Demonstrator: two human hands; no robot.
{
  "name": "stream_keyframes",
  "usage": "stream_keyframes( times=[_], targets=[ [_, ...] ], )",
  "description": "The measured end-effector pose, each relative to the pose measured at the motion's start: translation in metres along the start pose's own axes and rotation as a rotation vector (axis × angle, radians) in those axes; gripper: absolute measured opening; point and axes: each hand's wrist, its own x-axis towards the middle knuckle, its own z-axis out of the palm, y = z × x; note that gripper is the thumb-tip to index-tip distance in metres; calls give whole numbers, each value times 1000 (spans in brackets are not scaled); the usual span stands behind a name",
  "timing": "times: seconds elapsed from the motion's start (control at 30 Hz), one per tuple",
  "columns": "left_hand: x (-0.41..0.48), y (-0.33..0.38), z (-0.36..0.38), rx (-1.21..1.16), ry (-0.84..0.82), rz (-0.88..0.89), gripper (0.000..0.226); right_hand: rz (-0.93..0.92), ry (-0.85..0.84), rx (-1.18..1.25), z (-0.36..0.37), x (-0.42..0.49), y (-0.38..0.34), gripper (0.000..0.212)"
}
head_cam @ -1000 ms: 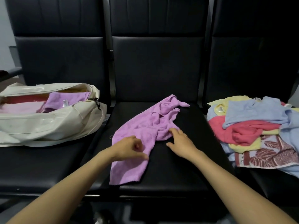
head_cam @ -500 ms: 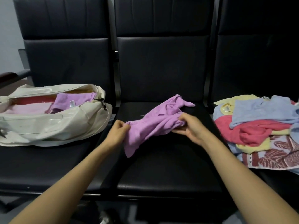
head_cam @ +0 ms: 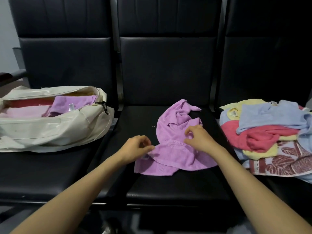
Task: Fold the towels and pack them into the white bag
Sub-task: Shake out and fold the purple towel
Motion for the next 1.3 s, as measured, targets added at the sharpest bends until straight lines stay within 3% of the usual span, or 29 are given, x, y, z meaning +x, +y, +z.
stream_keyframes(
  times=[0.1,0.2,0.23,0.27,0.33,0.4,0.47,0.57,0.63,0.7,0.77,0.87,0.93,1.0,1.07,1.13,1.17,1.23,1.3],
  targets=[
    [5,1,9,229,-137,-117,62,20,35,-131,-4,-11,0,31],
    [9,3,14,334,-187,-216,42,219,-24,-193,-10,-16,10,72],
    [10,5,14,297,-192,-211,31,270,-105,-253,-11,-17,13,71],
    [11,7,13,235,-170,-191,25,278,-176,-299,-11,-18,17,57],
    [14,10,11,51,-4,-142,22,233,-217,-265,-12,-21,23,20],
    [14,11,5,-294,244,-118,21,188,-148,-71,-15,-22,25,30],
    [10,15,-5,-610,429,-75,19,149,-82,162,-15,-20,29,27],
    [4,15,-18,-676,527,44,18,-17,-139,153,-8,-23,29,18],
    [1,12,-20,-608,482,97,19,-111,-215,15,4,-27,28,43],
    [-3,12,-16,-562,383,125,21,-173,-223,-78,18,-30,22,52],
    [-7,15,-13,-565,308,161,17,-204,-189,-71,27,-30,17,36],
    [-8,15,-19,-601,325,204,7,-294,-179,-54,19,-28,14,10],
    [-7,10,-28,-638,334,229,5,-278,-125,6,1,-24,21,10],
    [-8,5,-37,-650,279,239,22,-148,-47,159,-19,-23,31,14],
    [-10,4,-39,-576,143,183,54,-47,-20,466,-32,-24,38,19],
    [-9,2,-32,-317,-44,25,83,23,-28,716,-40,-26,42,26],
    [-8,2,-27,-139,-153,-52,82,46,-57,741,-42,-28,44,26],
    [-4,0,-14,193,-278,-94,61,61,-148,528,-45,-27,54,24],
    [-2,4,-6,256,-214,-62,47,81,-256,92,-46,-26,67,21]
  ],
)
